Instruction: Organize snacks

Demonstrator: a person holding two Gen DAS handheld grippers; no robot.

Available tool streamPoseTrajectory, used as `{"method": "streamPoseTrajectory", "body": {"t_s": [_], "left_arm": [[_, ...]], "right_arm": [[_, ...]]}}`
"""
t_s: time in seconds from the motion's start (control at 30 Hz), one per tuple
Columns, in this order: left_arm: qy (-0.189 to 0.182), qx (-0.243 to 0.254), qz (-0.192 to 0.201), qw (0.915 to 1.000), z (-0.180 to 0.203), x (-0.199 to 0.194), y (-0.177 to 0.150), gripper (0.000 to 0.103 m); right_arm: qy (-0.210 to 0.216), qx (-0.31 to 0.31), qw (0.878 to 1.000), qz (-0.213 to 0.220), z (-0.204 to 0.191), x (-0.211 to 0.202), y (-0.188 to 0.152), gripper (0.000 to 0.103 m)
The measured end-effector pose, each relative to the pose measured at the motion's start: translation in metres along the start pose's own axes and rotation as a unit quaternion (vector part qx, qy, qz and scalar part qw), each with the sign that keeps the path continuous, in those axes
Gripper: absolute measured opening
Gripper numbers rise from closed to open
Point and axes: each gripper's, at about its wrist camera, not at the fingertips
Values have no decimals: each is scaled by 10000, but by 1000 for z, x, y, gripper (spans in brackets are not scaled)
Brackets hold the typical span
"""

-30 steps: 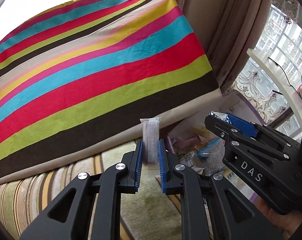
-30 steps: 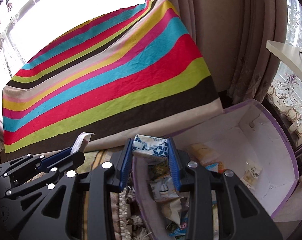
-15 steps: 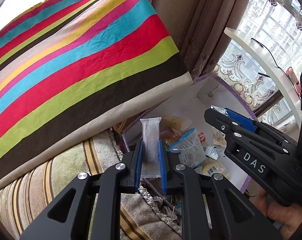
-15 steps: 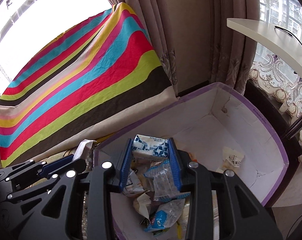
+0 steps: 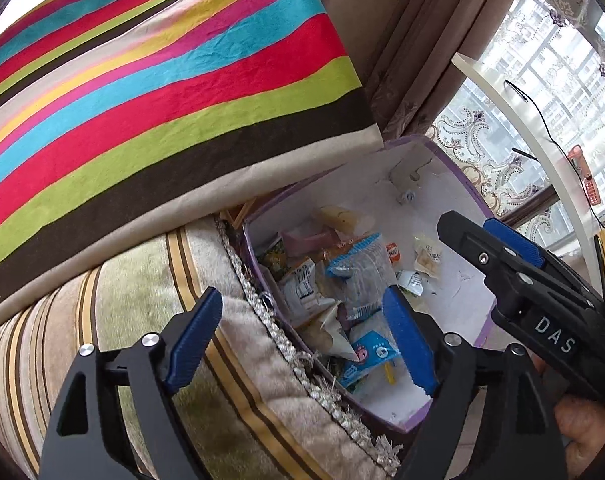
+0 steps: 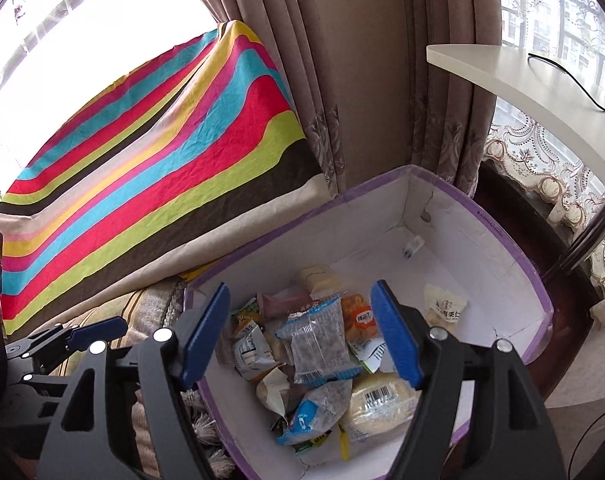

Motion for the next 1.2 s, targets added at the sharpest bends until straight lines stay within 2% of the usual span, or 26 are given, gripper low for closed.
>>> {"method": "streamPoseTrajectory", "body": {"t_s": [0.07, 0.2, 0.4, 0.7, 1.2], "left_arm": [[0, 95, 17, 10000, 5, -4, -8, 88], [49, 126, -34, 9999, 8, -5, -14, 88], [-201, -226, -146, 9994, -3, -1, -11, 89], [132, -11, -283, 9995, 8, 6, -11, 89], [73, -71, -250, 9996, 4, 6, -9, 89]], "right_arm": [[-17, 19, 10000, -5, 3, -5, -5, 73], [-164, 64, 9998, -6, 12, -7, -11, 74], [-258, 113, 9995, -116, 21, -1, -17, 74], [-289, 134, 9992, -220, 23, 6, -21, 74], [-282, 154, 9989, -327, 25, 13, -25, 74]]}}
Point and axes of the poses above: each gripper's, at about its wrist camera, not at the fingertips, and x roughly the way its jaws point, z to its right, y to its top, and after that the axes turned 2 degrees about -z, right-handed
